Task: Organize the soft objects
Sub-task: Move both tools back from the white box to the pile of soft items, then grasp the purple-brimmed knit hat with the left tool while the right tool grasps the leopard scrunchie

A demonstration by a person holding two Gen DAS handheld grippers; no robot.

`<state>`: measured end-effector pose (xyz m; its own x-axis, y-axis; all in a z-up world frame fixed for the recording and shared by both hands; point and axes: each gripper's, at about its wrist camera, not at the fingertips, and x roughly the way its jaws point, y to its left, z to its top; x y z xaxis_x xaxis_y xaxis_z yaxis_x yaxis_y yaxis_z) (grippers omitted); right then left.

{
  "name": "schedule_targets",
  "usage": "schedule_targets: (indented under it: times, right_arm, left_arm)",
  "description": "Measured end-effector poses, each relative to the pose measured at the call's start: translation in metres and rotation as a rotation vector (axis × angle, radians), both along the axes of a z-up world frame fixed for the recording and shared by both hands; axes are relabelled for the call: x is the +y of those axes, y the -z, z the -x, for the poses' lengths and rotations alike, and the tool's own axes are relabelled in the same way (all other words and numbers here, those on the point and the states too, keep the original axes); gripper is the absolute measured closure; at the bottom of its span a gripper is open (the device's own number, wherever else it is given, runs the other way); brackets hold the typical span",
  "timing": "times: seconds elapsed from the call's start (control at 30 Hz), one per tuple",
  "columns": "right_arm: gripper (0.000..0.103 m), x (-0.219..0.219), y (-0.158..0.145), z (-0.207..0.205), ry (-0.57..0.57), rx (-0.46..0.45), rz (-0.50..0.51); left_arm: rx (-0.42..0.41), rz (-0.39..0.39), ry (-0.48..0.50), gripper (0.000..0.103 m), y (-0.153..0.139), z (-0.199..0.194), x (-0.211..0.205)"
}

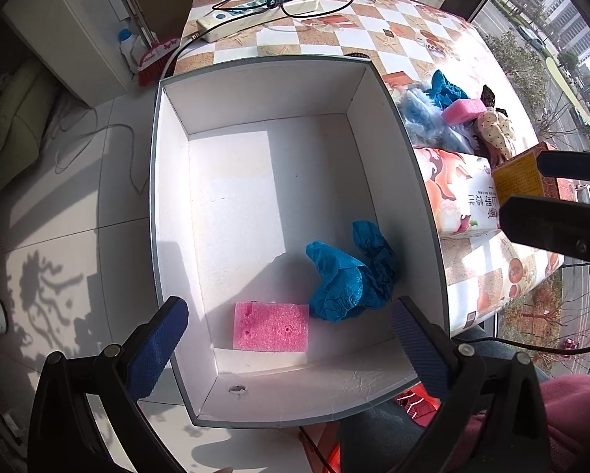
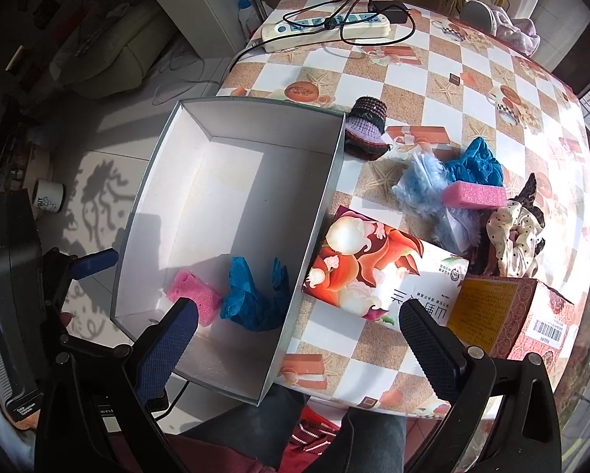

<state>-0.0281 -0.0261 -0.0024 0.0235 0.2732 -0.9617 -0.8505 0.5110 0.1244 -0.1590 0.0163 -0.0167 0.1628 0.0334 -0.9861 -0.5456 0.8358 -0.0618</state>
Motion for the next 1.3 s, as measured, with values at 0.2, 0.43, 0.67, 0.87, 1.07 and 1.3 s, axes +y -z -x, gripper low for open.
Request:
schedule_targets:
  times: [0.2, 0.43, 0.67, 0.87, 1.07, 1.3]
  right_arm:
    - [0.000, -0.016, -0.022, -0.019, 0.049, -0.035, -0.028]
    - [0.000, -0.070, -0.045, -0.103, 0.254, 0.002, -0.076]
    - [0.000, -0.127, -0.036, -0.195, 0.436, 0.021, -0.044]
    - [0.000, -0.148, 0.006, -0.253, 0.499, 0.099, 0.032]
    - [0.000, -0.139, 0.060, -0.284, 0.474, 0.196, 0.096]
    - [0.000, -0.107, 0.117, -0.313, 0.458, 0.371, 0.093]
  left_arm:
    - [-0.016, -0.005, 0.047, 0.000, -0.011, -0.033, 0.003]
    - [-0.020, -0.038, 0.080, 0.000, -0.020, -0.085, 0.001]
    - [-0.008, -0.068, 0.095, 0.000, -0.029, -0.149, 0.007]
    - [0.069, -0.061, 0.120, 0.000, -0.002, -0.231, 0.020]
    - [0.208, -0.047, 0.151, 0.000, 0.052, -0.292, 0.032]
    - [0.353, 0.014, 0.136, 0.000, 0.109, -0.318, 0.045]
